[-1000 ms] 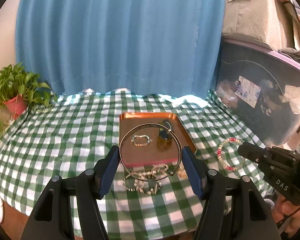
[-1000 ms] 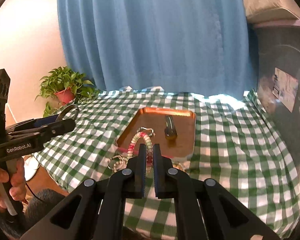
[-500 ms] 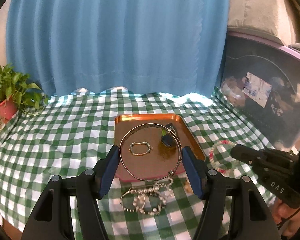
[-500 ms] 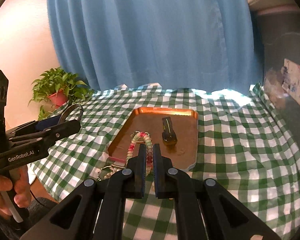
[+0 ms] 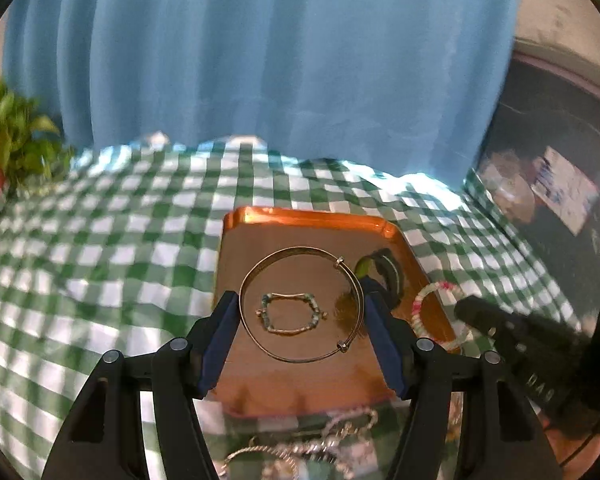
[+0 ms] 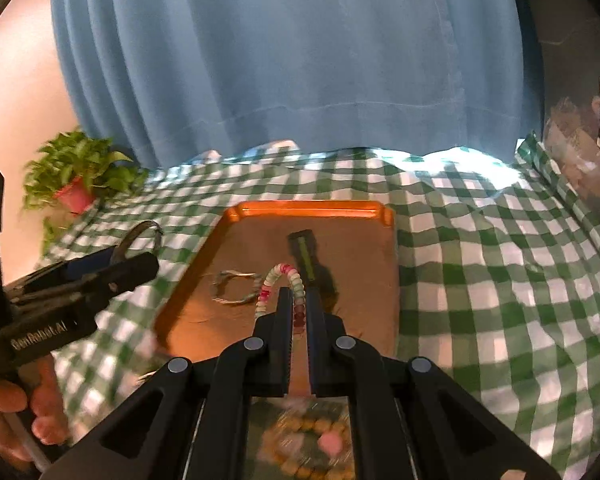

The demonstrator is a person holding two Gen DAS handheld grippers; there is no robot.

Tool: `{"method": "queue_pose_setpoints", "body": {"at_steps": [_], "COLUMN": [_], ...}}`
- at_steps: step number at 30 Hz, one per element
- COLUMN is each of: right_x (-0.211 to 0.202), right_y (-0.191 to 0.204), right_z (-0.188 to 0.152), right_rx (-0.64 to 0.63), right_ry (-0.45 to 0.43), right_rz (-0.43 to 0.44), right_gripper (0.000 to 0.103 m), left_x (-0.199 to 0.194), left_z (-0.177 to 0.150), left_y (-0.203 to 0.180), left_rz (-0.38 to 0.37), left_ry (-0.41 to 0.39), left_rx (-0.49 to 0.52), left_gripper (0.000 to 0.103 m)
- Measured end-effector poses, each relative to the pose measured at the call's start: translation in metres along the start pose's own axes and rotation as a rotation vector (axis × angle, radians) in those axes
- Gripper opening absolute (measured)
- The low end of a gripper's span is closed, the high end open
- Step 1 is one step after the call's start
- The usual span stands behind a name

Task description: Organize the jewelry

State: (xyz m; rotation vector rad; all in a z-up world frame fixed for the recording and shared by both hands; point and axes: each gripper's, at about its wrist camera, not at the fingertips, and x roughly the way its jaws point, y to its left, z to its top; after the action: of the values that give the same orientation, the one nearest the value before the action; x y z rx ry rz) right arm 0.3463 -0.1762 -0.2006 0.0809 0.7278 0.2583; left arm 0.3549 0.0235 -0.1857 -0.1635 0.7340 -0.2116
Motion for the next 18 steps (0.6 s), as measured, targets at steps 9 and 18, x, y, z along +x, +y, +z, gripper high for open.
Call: {"method": "queue_pose_setpoints", "body": {"at_steps": [9,18], "right_x": [0.046,0.08], "right_y": [-0.022,-0.034], "right_z": [-0.004,-0.002], "right_rx": [0.031,0.076], "right_ry": [0.066,0.135], "right_rz": [0.009,0.012], "right_gripper": [0.006,0.006], "left_x": [0.058,0.099], "left_z": [-0.002,-0.006], "left_y": [0.029,0.018], "left_rz": [-0.012,0.073], "left_ry": [0.081,0.194], "left_rx": [-0.077,-0.001], "left_gripper": [0.064,0.064]}}
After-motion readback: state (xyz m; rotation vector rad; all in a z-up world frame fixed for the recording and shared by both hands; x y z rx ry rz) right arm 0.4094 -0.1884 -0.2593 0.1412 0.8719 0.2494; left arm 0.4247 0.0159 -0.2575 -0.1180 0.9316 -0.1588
